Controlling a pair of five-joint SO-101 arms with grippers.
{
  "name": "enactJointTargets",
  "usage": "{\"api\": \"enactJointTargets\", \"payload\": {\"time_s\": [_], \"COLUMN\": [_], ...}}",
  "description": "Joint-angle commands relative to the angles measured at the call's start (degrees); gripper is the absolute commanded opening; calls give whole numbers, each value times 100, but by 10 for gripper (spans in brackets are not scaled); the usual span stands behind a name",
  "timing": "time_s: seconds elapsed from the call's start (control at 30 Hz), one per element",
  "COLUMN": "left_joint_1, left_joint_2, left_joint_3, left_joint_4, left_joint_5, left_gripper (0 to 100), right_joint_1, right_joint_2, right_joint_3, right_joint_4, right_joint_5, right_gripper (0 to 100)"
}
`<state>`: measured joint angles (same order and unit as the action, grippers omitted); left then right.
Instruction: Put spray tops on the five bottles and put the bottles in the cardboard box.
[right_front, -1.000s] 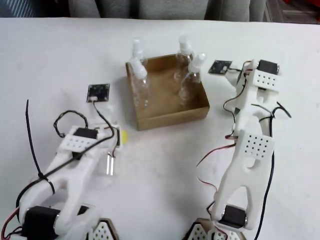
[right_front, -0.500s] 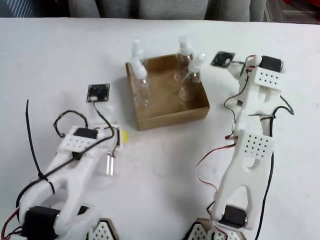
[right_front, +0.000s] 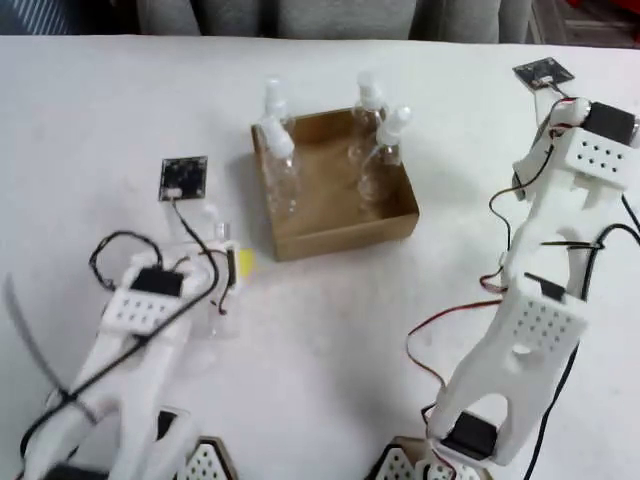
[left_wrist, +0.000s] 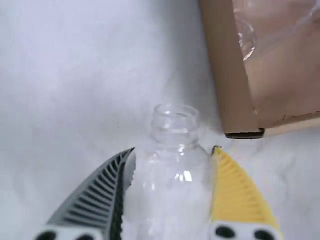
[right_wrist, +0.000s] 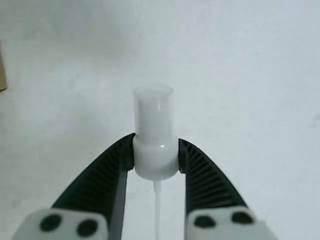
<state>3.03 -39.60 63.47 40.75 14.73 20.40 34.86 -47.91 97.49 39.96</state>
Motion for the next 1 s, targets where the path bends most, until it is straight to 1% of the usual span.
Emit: {"api": "enactJointTargets", "payload": {"time_s": [0.0, 0.17, 0.3, 0.4, 0.47, 0.53, 0.6, 0.67, 0.77, 0.83, 0.97], "left_joint_1": [4, 13, 13, 215, 523, 910, 1270, 1508, 1763, 1859, 1886], "left_joint_2": [-1376, -2949, -4136, -4866, -5244, -5525, -5692, -5842, -6026, -6185, -6527], "left_joint_3": [123, 325, 440, 440, 440, 440, 466, 651, 1020, 1292, 2004], "left_joint_4": [-141, -132, -141, -141, -141, -114, -97, -141, -149, -211, -835], "left_joint_5": [-62, -62, -62, -70, -123, -431, -730, -888, -949, -923, -914], "left_gripper": [20, 20, 20, 20, 20, 20, 20, 20, 20, 20, 20], "right_joint_1": [-48, -277, -514, -919, -1367, -1798, -2202, -2677, -3451, -3908, -4884], "right_joint_2": [-1429, -3081, -4409, -5174, -5569, -5921, -6237, -6545, -6941, -7169, -7618], "right_joint_3": [1108, 2347, 3068, 3376, 3464, 3473, 3464, 3464, 3473, 3481, 3446], "right_joint_4": [154, 145, 145, 101, -66, -374, -769, -1297, -1965, -2167, -2352], "right_joint_5": [-492, -985, -1451, -1916, -2541, -3341, -3921, -4000, -3763, -3745, -3938], "right_gripper": [17, 17, 17, 18, 18, 18, 18, 17, 17, 17, 16]}}
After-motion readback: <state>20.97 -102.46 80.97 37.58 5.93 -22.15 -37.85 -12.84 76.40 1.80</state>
